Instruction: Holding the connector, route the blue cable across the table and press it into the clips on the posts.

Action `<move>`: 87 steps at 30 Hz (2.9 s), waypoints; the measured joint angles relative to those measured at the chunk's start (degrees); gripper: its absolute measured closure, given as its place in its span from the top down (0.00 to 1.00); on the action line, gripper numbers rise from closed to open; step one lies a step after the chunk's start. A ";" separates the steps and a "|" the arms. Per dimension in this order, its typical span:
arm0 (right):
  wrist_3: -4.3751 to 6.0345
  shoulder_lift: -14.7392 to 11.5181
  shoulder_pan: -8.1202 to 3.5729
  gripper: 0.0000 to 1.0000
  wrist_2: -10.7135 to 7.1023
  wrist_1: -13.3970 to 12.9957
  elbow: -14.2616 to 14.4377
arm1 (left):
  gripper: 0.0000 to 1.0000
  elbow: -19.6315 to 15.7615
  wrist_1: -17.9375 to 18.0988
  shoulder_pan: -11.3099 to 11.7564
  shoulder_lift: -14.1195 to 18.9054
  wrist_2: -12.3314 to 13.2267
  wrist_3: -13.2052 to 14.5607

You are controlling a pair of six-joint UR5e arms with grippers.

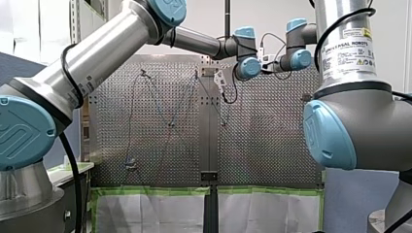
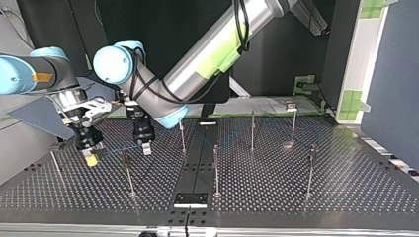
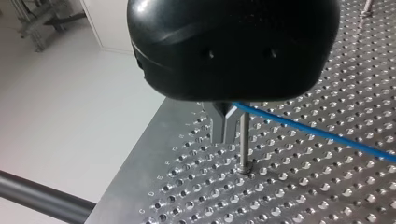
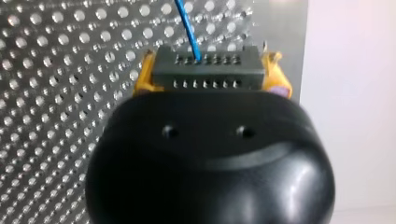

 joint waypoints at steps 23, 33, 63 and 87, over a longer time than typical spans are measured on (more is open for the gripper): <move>0.88 0.04 0.56 0.00 -0.10 -0.70 -0.03 | 0.00 -4.29 7.26 3.43 -0.36 10.71 -1.15; 0.88 0.04 0.56 0.00 -0.08 -0.70 -0.03 | 0.00 -5.25 8.37 4.01 -0.37 13.63 -0.90; 0.88 0.04 0.56 0.00 -0.08 -0.70 -0.02 | 0.90 -7.20 8.39 3.30 -1.24 12.93 -0.99; 0.88 0.04 0.56 0.00 -0.09 -0.70 -0.02 | 1.00 -7.21 -1.45 1.77 1.91 6.28 -5.32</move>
